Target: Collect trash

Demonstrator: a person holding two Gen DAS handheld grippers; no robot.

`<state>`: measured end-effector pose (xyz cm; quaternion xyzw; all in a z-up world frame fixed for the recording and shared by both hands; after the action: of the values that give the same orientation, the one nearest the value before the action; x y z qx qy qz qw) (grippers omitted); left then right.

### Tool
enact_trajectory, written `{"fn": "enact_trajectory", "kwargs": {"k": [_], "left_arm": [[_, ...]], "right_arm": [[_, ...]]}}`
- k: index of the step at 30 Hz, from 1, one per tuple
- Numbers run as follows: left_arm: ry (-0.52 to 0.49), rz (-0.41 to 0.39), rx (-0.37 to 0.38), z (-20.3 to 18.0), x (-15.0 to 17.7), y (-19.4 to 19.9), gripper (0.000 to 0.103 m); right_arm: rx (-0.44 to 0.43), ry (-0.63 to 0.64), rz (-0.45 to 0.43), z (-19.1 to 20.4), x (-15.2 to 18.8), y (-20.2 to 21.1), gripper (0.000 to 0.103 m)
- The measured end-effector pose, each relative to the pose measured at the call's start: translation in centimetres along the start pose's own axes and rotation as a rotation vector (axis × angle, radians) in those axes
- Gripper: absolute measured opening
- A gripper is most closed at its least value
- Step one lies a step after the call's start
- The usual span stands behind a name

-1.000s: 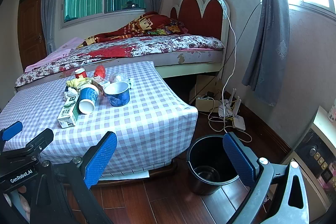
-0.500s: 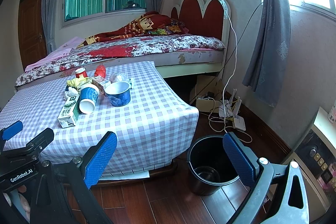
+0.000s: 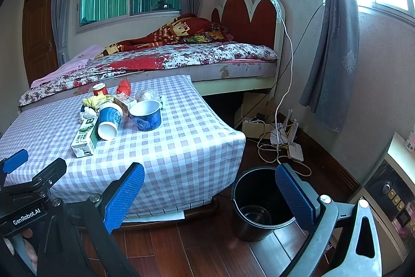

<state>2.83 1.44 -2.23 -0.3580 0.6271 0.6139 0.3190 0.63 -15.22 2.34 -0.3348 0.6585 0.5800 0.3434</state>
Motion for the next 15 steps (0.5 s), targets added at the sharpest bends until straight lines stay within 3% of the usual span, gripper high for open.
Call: {"fn": "enact_trajectory", "kwargs": {"k": [15], "left_arm": [[0.008, 0.012, -0.018, 0.57, 0.57, -0.55, 0.102]], "right_arm": [[-0.016, 0.005, 0.009, 0.19, 0.58, -0.45, 0.102]]}}
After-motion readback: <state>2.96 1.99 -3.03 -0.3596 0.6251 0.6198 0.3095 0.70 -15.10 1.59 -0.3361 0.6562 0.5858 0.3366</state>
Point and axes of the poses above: each gripper's, at about its wrist camera, not at the fingertips, and y roughly against the way its jaws point, z to its left, x to its underside, the point moved 3 cm from there along -y, roughly the way its jaws point, and after that the axes turned 3 degrees about y, right-handed, at the moved point
